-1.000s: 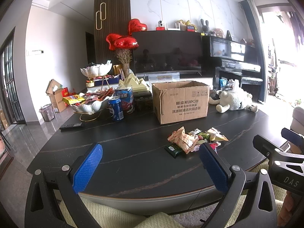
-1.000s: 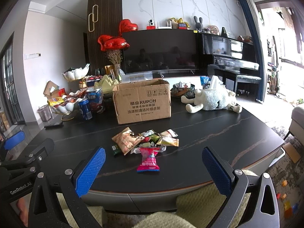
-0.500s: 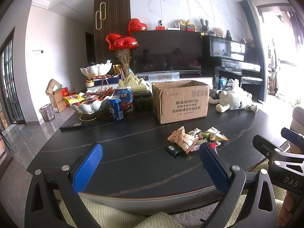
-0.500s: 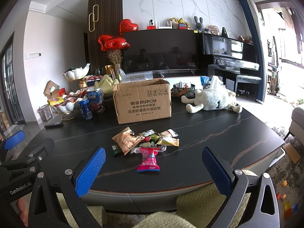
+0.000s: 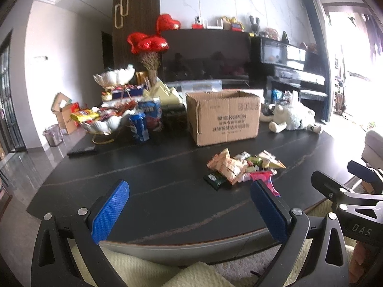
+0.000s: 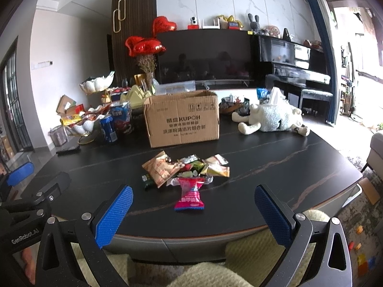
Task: Organize snacks
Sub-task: 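Close the right tool on the pink-red candy bag while the left tool grips the cream biscuit bag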
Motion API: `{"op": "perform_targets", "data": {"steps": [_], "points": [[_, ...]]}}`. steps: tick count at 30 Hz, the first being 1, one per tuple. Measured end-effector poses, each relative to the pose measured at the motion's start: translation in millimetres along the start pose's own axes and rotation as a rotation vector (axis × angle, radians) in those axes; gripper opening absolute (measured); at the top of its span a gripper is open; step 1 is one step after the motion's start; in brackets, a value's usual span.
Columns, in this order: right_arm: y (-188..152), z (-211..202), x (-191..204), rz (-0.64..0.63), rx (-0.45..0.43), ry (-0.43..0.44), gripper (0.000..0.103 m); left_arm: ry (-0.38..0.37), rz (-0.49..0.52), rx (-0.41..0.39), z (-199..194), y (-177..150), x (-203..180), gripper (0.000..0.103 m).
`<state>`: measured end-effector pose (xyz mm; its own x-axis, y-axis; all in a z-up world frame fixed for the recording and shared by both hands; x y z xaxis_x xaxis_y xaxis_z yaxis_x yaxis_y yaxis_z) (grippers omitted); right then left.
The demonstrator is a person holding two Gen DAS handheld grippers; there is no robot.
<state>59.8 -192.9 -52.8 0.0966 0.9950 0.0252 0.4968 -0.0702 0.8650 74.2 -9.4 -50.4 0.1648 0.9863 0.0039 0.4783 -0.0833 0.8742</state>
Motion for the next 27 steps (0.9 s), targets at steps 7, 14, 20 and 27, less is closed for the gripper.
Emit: {"op": "perform_targets", "data": {"steps": [7,14,20,27], "points": [[-12,35,10,-0.012,0.081,0.025,0.103,-0.040,0.019,0.033,27,-1,2,0.102],[-13,73,8,-0.005,0.125,0.018,0.097,-0.109,0.035,0.086,65,3,-1,0.100],[-21,111,9,0.015,0.214,0.035,0.086,-0.165,-0.010,0.163,102,3,-3,0.095],[-32,144,12,0.032,0.290,0.055,0.074,-0.220,-0.063,0.261,143,-3,-12,0.089]]}}
Point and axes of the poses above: each gripper's, at about its wrist camera, not at the fingertips, and z roughly the way its jaws point, x to its left, y to its top, the point moved 8 cm from there along z, roughly the way its jaws point, and after that the axes turned 5 degrees about -y, right-handed, at the moved point
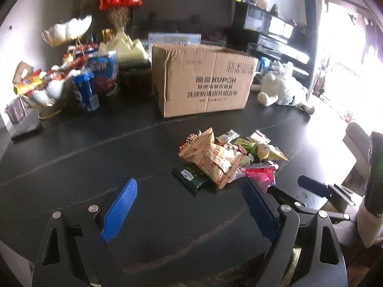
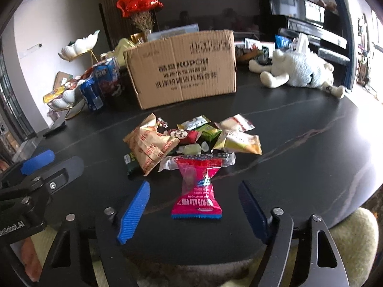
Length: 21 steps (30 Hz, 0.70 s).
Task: Organize snacks
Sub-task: 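Close the right tool on the pink-red candy bag while the left tool grips the cream biscuit bag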
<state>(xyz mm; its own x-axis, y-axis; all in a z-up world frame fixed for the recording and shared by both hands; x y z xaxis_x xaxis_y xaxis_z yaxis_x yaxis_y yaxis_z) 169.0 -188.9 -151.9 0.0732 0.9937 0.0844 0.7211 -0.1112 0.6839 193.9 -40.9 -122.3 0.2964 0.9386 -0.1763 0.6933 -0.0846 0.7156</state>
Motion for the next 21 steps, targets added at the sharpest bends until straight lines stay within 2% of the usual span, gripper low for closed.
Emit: {"op": "perform_targets", "data": {"steps": [7,11,21], "points": [[-2,24,-2,0.038,0.062,0.031,0.061,-0.045,-0.051,0.054,34,6,-5,0.083],[0,33,-3,0.041,0.072,0.037,0.057,-0.063,-0.084,0.084,56,8,-7,0.075],[-1,48,-8,0.076,0.118,0.066,0.045,-0.098,-0.135,0.143,94,6,-15,0.066]]}}
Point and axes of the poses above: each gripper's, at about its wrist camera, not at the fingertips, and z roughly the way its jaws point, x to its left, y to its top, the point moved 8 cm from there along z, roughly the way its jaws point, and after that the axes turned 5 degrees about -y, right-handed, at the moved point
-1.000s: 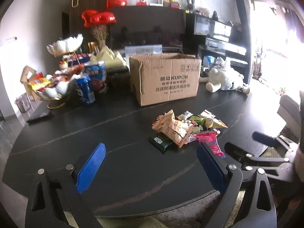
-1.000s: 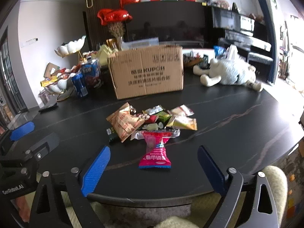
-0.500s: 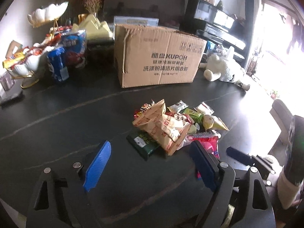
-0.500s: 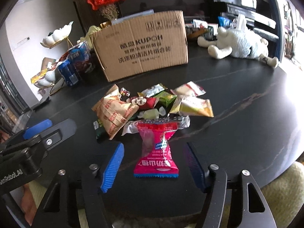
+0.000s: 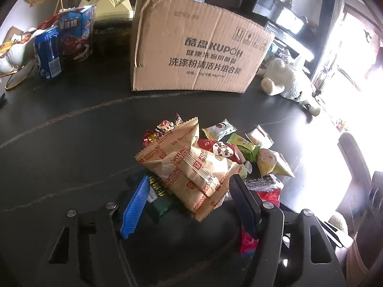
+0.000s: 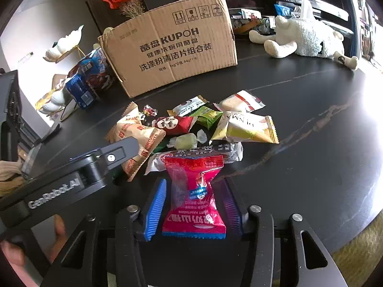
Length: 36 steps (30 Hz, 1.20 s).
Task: Organize snacks
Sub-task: 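Close the right tool on the pink-red candy bag while the left tool grips the cream biscuit bag, then lift both held bags and carry them over the open cardboard box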
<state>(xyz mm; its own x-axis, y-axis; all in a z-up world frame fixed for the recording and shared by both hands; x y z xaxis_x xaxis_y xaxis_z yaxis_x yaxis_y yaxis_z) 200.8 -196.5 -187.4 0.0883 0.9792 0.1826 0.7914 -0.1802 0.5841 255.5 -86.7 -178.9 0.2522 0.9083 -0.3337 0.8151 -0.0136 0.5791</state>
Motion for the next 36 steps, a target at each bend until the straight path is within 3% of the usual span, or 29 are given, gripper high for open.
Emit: {"op": "perform_targets", "data": {"steps": [9,11,17,28,36], "points": [[0,5,1,-0.002,0.013,0.018,0.036,0.008,-0.019,0.007,11,5,2,0.059],[1,5,0,-0.001,0.011,0.017,0.035,0.006,-0.018,0.012,13,5,1,0.049],[2,4,-2,0.005,0.010,0.026,0.032,-0.002,-0.010,0.003,13,5,-2,0.035],[10,-16,-2,0.008,-0.050,0.031,0.030,0.045,0.080,-0.044,-8,3,-15,0.033],[27,-45,-5,0.010,-0.142,0.025,0.030,0.053,0.131,-0.110,-38,12,-30,0.033]]}}
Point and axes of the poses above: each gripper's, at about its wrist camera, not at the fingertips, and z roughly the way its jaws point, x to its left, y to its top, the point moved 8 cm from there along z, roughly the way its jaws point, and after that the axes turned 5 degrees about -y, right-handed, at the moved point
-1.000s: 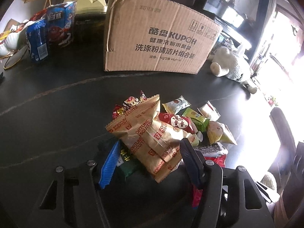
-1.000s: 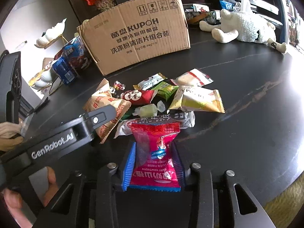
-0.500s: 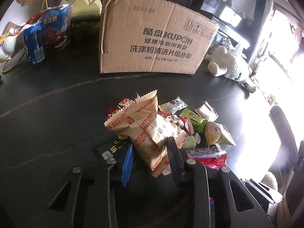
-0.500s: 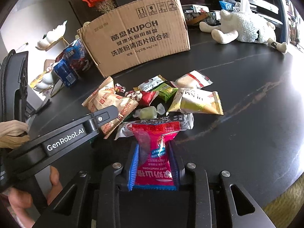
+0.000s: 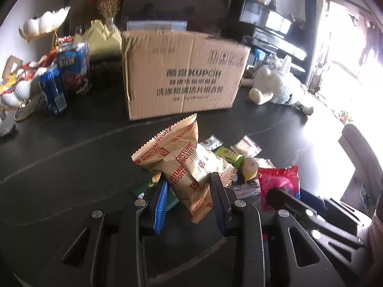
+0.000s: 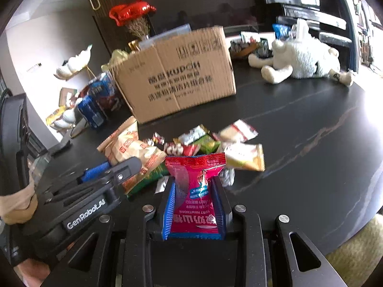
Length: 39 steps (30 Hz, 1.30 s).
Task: Organize snacks
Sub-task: 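Lift both held bags and carry them over the open cardboard box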
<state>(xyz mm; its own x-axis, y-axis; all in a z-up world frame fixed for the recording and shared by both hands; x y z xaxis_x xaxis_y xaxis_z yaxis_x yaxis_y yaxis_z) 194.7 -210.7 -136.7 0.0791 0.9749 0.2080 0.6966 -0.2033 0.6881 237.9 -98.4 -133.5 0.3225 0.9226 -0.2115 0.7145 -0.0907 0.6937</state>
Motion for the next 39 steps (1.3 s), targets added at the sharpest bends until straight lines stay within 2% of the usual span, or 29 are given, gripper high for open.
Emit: {"op": "perform_targets", "data": {"steps": [15,29,39], "points": [[58,-34,5,-0.051,-0.146,0.006,0.030,0.012,0.029,-0.108,-43,39,-5,0.033],[126,-46,25,-0.083,-0.257,0.029,0.030,0.046,0.072,-0.201,-66,105,1,0.033],[175,-33,39,-0.089,-0.266,0.062,0.030,0.088,0.096,-0.252,-71,149,7,0.033]]}}
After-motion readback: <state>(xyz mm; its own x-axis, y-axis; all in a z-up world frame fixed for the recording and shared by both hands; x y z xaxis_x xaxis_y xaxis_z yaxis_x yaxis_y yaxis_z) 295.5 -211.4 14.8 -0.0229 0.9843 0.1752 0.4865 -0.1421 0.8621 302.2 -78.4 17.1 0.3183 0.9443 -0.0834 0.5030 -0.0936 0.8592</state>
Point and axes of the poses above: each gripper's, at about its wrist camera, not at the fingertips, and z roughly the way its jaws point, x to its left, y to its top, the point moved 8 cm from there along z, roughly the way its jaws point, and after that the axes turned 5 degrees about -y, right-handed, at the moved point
